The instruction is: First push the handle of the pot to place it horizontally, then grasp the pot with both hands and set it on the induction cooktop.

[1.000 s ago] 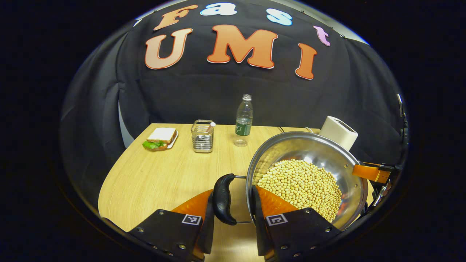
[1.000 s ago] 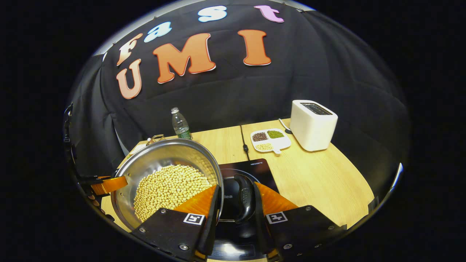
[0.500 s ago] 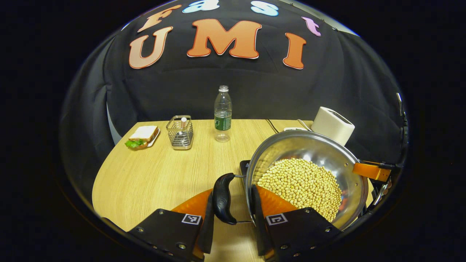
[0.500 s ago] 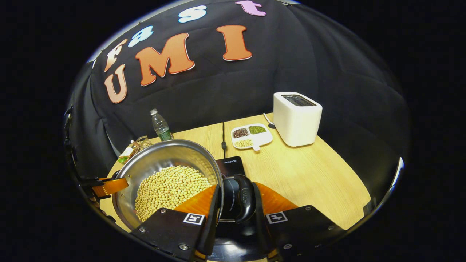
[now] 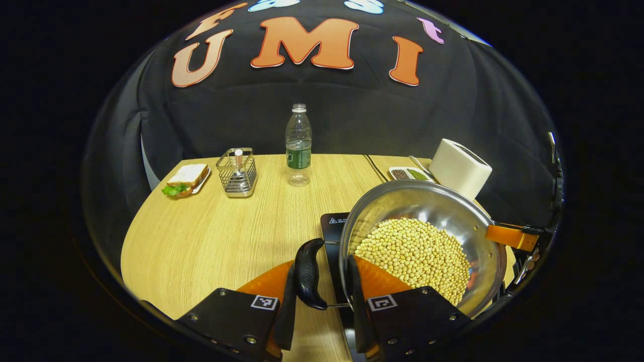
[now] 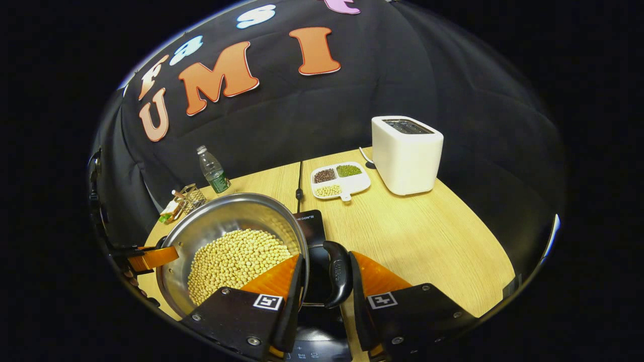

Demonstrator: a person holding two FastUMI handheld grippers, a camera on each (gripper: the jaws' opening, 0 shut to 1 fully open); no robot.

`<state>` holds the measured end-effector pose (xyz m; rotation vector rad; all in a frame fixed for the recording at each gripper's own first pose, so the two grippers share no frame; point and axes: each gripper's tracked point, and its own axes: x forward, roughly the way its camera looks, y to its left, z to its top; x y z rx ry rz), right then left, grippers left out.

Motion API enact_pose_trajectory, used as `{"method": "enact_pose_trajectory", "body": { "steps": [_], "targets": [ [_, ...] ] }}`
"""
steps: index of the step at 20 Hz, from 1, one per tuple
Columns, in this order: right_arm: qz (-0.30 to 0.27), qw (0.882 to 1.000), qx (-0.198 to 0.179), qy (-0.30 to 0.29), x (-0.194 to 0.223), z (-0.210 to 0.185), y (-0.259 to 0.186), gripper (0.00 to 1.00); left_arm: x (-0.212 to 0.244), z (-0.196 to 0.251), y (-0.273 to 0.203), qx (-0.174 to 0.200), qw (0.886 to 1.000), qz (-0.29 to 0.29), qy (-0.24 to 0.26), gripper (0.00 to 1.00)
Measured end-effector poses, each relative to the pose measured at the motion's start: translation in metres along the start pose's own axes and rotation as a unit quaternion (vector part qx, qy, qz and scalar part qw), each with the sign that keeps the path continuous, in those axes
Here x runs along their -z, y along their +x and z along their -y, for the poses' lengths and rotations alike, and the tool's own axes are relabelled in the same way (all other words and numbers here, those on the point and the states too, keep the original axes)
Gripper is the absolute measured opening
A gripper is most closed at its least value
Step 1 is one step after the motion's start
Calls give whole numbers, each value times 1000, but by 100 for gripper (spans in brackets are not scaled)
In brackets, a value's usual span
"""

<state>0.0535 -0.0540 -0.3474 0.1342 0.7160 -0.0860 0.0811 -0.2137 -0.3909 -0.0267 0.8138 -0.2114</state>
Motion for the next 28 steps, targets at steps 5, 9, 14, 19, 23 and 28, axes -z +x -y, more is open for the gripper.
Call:
{"method": "enact_pose_trajectory", "body": {
  "steps": [5,9,14,19,23,28],
  "targets": [
    [-7,1000,1,2,3,-1,1,47,1,1,4,6,1000,-7,0,49],
    [20,1000,12,-11,-11,3,-2,59,1,3,-3,18,1000,-11,-9,51],
    [83,996,18,-25,-56,-5,-44,96,-44,-20,-47,-14,998,59,1,83],
    [156,987,10,-45,-103,-18,-110,96,-101,-47,-126,-43,987,156,15,83],
    [214,976,3,-46,-142,-22,-168,95,-149,-55,-194,-53,974,220,20,82],
    [280,959,12,-43,-185,-13,-235,95,-200,-58,-281,-53,949,312,11,82]
  ]
}}
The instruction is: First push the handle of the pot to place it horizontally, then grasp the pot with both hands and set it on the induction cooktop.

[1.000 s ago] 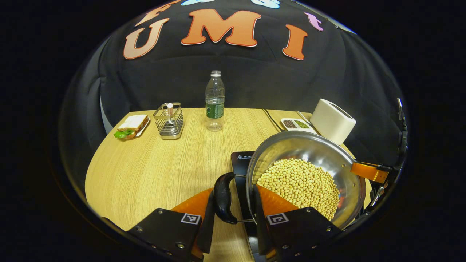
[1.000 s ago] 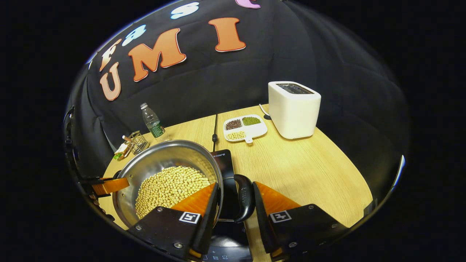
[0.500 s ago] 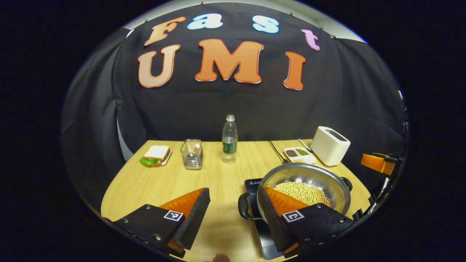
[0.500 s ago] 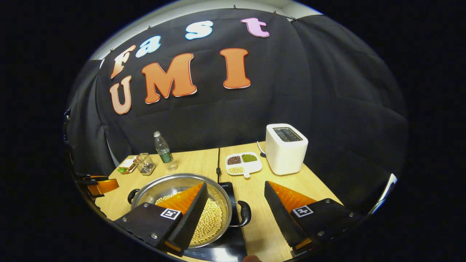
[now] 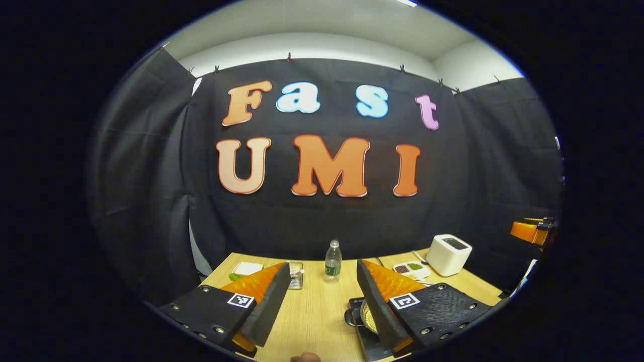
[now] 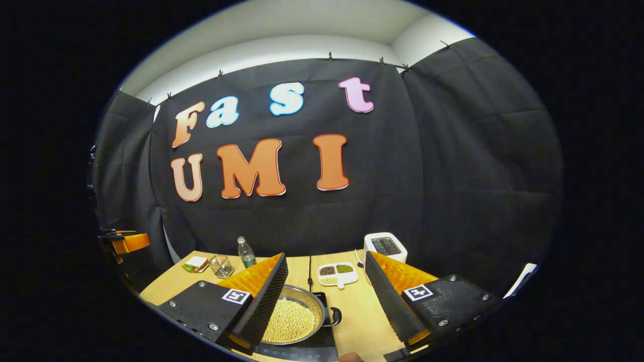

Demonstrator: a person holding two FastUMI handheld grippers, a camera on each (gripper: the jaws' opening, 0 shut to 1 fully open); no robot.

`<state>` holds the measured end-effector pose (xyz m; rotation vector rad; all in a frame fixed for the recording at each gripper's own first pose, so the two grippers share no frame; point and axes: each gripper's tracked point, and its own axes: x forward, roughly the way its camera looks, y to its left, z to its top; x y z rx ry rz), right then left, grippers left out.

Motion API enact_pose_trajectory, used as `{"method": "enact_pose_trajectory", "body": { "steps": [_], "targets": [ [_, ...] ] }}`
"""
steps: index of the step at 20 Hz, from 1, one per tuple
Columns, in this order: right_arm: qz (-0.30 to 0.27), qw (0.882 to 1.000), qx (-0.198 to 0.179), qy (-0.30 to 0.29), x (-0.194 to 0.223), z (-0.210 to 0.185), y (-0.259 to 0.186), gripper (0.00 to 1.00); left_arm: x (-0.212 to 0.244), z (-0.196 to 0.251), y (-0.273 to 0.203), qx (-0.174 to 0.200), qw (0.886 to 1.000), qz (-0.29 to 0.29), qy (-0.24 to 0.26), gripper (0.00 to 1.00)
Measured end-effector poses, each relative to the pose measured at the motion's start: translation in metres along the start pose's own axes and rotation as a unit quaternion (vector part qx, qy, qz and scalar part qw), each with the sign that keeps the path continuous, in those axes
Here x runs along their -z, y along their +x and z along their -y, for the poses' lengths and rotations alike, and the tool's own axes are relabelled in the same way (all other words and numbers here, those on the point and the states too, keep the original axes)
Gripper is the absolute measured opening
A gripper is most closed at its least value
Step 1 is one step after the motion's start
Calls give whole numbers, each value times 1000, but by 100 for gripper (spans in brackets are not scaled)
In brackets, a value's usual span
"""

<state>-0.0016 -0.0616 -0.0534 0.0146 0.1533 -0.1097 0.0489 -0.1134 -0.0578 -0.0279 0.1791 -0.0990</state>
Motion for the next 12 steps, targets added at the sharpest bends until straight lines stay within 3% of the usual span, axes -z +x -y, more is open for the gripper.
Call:
{"method": "enact_pose_trajectory", "body": {
  "steps": [3,4,8,10,11,12],
  "targets": [
    [22,1000,16,10,-23,19,-17,95,-37,-19,-21,-31,997,53,41,82],
    [29,999,20,13,-28,26,-21,100,-41,-18,-27,-35,997,60,45,81],
    [40,999,25,20,-33,37,-29,95,-19,5,-40,-5,999,34,30,82],
    [33,999,16,17,-28,34,-32,95,-14,3,-39,-5,999,26,24,82],
    [31,999,11,14,-26,33,-33,100,-14,2,-39,-8,999,27,22,82],
    [30,999,7,12,-25,30,-34,95,-14,1,-41,-12,999,27,19,82]
  ]
}}
